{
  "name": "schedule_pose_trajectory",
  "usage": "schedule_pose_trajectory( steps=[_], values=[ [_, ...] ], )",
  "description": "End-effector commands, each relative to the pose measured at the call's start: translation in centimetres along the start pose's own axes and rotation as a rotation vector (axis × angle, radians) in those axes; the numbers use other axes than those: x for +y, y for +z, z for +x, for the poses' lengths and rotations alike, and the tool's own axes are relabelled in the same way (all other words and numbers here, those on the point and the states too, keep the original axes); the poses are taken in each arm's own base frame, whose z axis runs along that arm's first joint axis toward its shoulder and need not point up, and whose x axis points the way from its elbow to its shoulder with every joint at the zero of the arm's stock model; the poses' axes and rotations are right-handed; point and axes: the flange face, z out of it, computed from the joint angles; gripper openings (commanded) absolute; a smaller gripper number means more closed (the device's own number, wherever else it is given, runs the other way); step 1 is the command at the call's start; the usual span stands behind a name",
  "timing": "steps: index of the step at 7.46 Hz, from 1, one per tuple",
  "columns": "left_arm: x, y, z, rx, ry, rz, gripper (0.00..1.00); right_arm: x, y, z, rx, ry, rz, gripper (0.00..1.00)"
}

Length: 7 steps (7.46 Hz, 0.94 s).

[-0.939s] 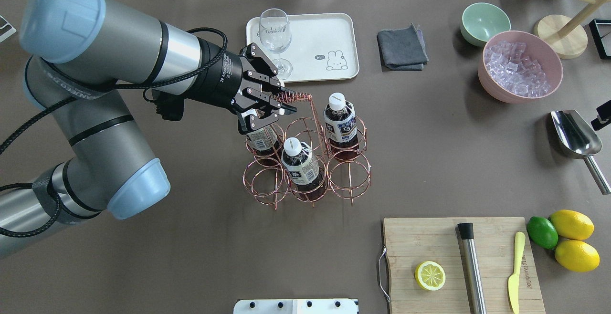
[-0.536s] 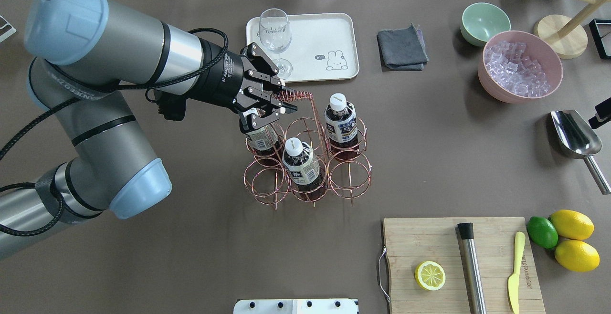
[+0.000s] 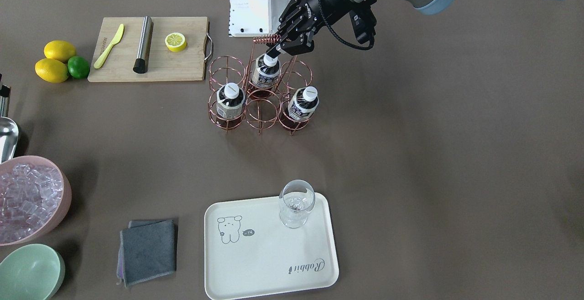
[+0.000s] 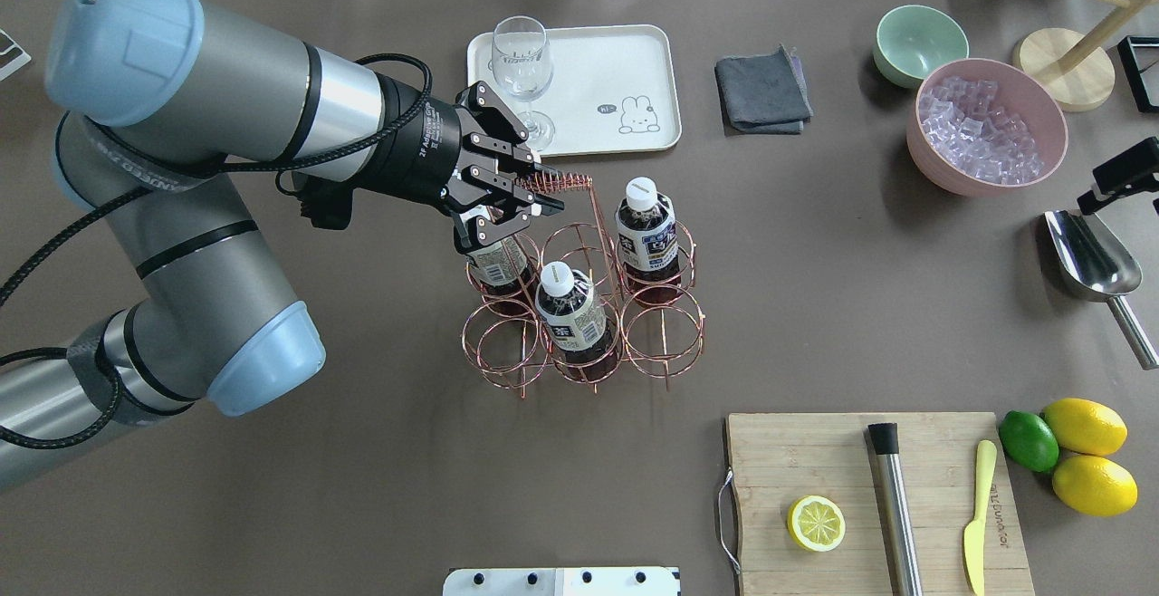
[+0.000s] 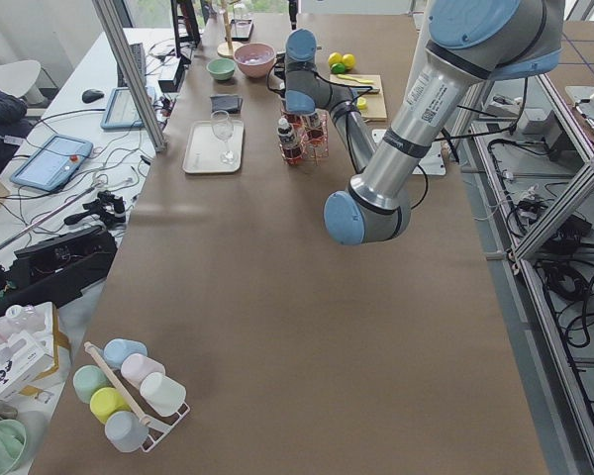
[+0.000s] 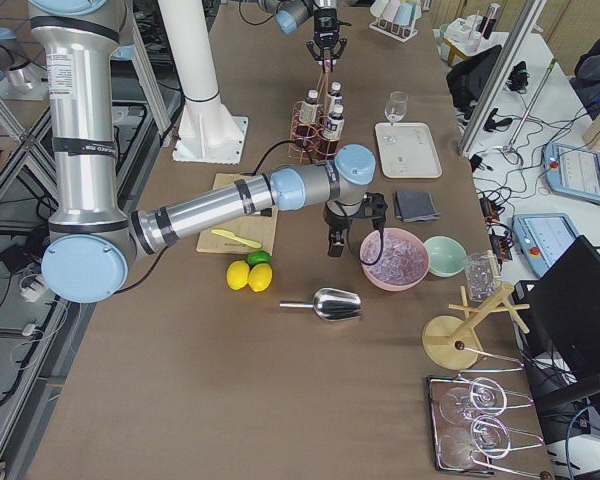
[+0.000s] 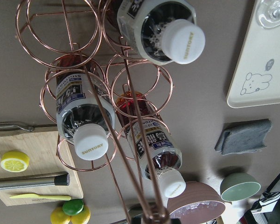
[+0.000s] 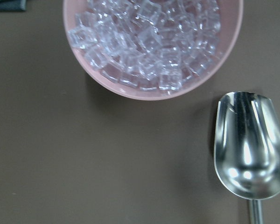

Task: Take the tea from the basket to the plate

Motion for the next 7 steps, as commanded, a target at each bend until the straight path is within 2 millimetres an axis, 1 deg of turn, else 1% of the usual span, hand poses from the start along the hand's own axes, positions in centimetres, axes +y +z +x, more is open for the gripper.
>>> schedule_pose_trajectory(
  steps=[1,2,3,4,5,6,7],
  values=[
    [-0.3,-0.1,-0.1,0.000,0.003,-0.004,0.00,-3.5,-1.0,-11.2,-0.067,0.126,0.011,1.00],
    [-0.3,-0.1,-0.1,0.000,0.003,-0.004,0.00,-4.1,-1.0,-16.2,-0.089,0.163,0.005,1.00],
    [-0.5,0.0,0.0,0.000,-0.002,-0.002,0.00,-4.4,-0.3,-21.4,-0.098,0.221,-0.007,1.00],
    [-0.6,0.2,0.1,0.000,-0.004,0.002,0.00,-5.4,0.3,-26.0,-0.091,0.292,-0.001,1.00],
    [-0.7,0.4,0.0,-0.003,-0.002,-0.002,0.00,-7.6,0.7,-28.8,-0.091,0.332,-0.011,1.00],
    [-0.8,0.4,0.0,-0.003,-0.002,-0.002,0.00,-8.7,0.3,-34.1,-0.078,0.371,-0.032,1.00],
    [-0.8,0.4,0.0,-0.003,-0.001,-0.003,0.00,-10.2,-0.1,-39.4,-0.055,0.419,-0.047,1.00]
  ],
)
